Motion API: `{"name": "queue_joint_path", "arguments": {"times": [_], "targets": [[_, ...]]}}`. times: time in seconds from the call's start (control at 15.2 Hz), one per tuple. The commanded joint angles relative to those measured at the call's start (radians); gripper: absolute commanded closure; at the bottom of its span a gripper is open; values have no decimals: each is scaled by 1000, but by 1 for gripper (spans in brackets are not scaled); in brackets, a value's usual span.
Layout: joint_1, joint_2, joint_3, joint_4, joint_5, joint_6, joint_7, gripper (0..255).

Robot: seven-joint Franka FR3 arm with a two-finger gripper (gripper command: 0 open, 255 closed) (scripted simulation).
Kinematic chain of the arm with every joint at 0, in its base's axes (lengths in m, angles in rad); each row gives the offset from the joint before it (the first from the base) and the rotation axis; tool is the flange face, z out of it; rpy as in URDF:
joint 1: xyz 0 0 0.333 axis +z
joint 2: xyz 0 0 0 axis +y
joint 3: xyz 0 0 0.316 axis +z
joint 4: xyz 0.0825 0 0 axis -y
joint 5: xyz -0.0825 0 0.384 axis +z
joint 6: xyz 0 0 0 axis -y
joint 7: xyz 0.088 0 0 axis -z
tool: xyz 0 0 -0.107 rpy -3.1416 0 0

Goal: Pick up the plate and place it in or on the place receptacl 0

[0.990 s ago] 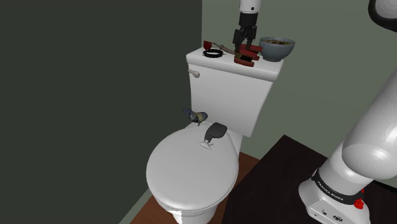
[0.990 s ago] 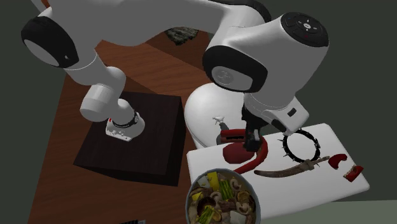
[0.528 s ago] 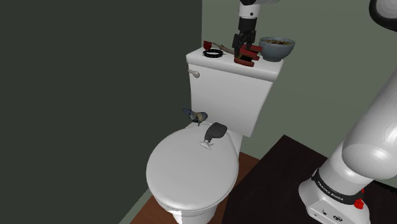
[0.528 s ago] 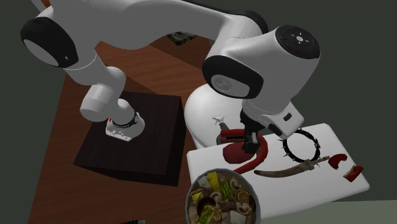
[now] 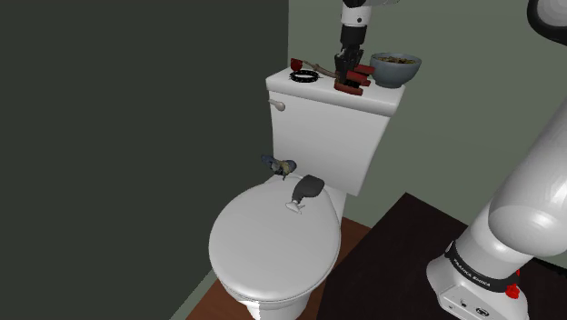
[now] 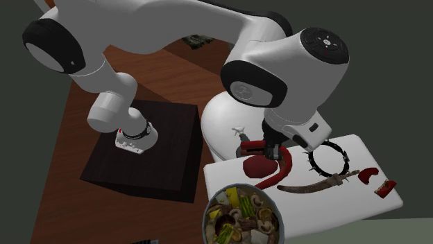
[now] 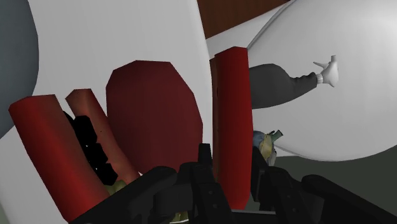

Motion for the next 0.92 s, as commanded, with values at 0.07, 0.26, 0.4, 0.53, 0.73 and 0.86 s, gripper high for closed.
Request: {"name": "queue_joint_path", "arguments": {"times": [0.07, 0.26, 0.4, 0.53, 0.73, 0.86], "targets": [[0, 0, 0, 0, 0, 0, 0, 255], [0, 0, 0, 0, 0, 0, 0, 255], [0, 2, 0, 29, 0, -27, -1, 255], [-1, 5, 0, 60, 1, -55, -1, 255], [-1, 12, -1, 109, 3, -97, -3, 255], [-2, 18, -1, 143, 4, -126, -4, 255]]}}
